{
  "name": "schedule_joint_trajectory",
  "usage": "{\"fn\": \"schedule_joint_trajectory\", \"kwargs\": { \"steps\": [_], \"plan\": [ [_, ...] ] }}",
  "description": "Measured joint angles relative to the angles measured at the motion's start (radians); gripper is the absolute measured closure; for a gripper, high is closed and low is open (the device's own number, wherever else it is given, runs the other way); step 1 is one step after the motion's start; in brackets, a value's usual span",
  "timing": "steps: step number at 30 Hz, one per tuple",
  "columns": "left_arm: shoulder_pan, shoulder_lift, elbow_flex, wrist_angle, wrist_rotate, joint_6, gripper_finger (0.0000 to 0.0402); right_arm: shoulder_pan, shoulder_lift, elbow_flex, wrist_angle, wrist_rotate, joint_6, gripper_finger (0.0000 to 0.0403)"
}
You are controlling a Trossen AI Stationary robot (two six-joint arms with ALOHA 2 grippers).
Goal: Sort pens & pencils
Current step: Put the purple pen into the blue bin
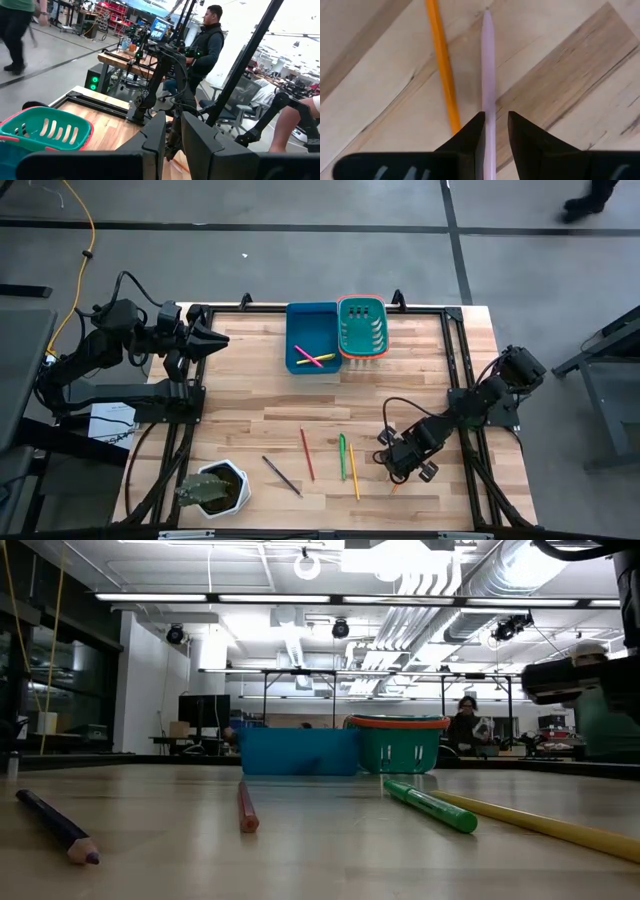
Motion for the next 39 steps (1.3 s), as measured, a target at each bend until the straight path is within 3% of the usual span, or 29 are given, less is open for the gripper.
{"fn": "schedule_joint_trajectory", "kwargs": {
  "steps": [33, 39],
  "plan": [
    [0.000, 0.000, 0.000, -0.005, 0.000, -0.004, 0.0350, 0.008, 0.049, 0.001, 0.039, 0.021, 0.027, 0.0330],
    [0.000, 0.000, 0.000, -0.005, 0.000, -0.004, 0.0351, 0.007, 0.049, 0.001, 0.040, 0.033, 0.027, 0.0354]
  ]
}}
